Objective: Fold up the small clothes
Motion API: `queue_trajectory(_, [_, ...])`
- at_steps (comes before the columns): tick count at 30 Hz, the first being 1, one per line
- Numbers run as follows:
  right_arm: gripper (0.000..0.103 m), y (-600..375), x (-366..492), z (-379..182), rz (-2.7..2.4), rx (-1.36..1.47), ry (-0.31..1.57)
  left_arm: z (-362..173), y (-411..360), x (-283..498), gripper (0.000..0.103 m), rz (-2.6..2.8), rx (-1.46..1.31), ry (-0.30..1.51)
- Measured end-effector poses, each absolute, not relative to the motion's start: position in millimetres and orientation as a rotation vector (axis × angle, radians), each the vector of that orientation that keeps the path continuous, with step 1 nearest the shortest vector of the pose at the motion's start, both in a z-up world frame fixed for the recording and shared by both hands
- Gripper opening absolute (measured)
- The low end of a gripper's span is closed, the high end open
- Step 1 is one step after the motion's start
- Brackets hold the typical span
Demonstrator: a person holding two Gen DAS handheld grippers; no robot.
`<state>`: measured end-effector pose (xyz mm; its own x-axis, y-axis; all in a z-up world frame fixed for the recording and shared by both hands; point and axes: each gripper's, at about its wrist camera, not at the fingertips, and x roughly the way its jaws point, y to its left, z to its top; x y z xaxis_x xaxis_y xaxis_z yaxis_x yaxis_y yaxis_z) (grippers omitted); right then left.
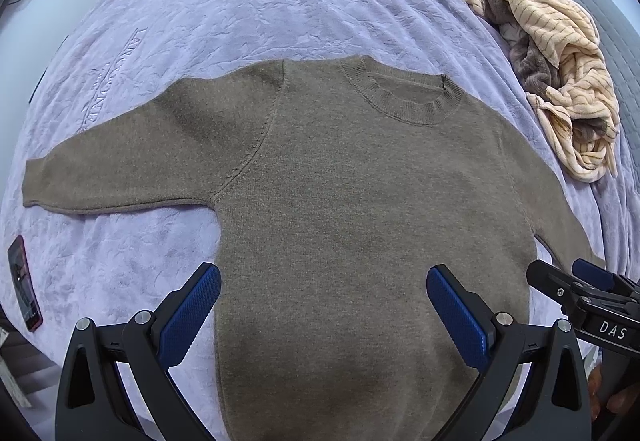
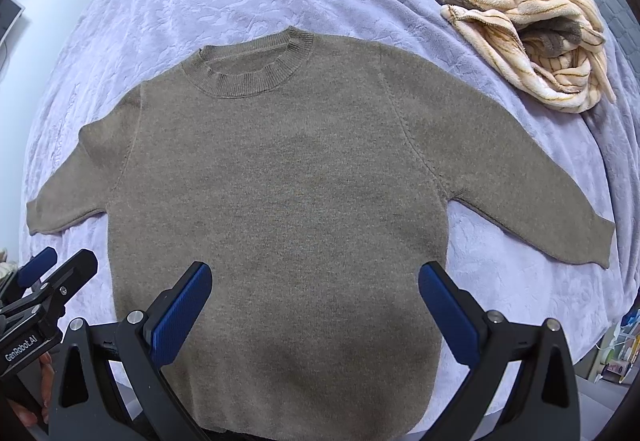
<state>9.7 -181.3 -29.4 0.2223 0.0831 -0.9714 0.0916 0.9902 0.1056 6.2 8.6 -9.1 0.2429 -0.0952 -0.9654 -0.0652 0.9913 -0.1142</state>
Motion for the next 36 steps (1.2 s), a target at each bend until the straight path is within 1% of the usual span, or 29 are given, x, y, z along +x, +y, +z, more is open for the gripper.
queue_trajectory(3, [0.103, -181.8, 7.8, -30.2, -0.016, 0.144, 1.328, -10.1, 9.5, 5.7, 0.103, -0.018, -0.142, 1.329])
queue_trajectory(20, [0.103, -181.9, 7.6, -30.5, -0.012, 0.155, 1.349, -14.0, 14.2, 5.1, 0.103, -0.011, -0.143, 1.331])
queue_trajectory(26, [0.103, -184.4, 7.6, -28.5, 0.006, 0.171, 1.314, -14.0, 14.2, 5.2, 0.103, -0.011, -0.142, 1.331])
queue_trajectory(36, [0.103, -184.2, 6.9, -29.3, -0.007, 0.165, 1.336, -12.3, 14.9, 4.3, 0.103, -0.012, -0.132, 1.320])
